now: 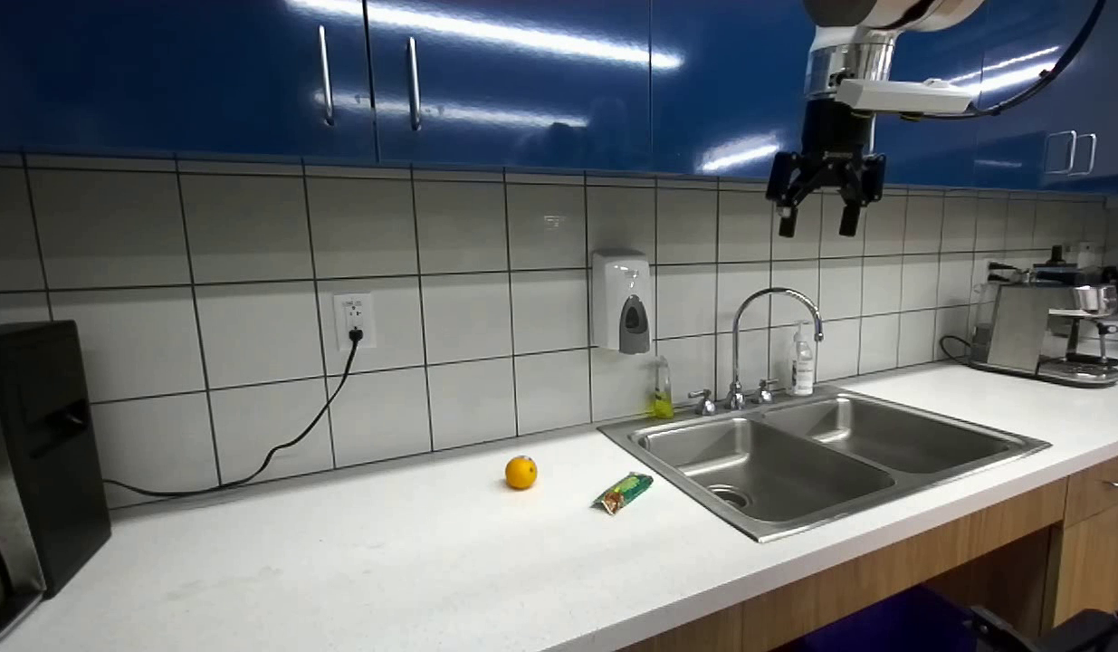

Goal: Put the green snack packet in the left sink

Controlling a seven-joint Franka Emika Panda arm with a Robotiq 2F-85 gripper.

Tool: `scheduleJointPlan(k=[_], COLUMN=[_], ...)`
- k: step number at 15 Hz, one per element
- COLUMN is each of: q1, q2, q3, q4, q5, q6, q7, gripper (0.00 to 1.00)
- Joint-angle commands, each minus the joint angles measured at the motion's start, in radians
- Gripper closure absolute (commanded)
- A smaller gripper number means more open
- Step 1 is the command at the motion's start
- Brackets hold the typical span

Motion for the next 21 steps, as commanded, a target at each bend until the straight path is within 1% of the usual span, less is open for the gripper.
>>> scheduleJointPlan(k=[1, 7, 10, 14, 21], q1=[-0.003, 0.036, 0.063, 0.088, 0.110], q2=[0.001, 0.052, 0.104, 0.193, 0.375], q3=[0.002, 0.028, 0.051, 0.079, 0.137], q4=[0.002, -0.059, -0.093, -0.115, -0.126], q5=[0.002, 0.024, 0.037, 0.050, 0.019], q6=[-0.002, 0.049, 0.101, 0.185, 0.382], q7=[-0.002, 0.003, 0.010, 0.018, 0.066], gripper=[0.00, 0.00, 0.00, 0.00, 0.00])
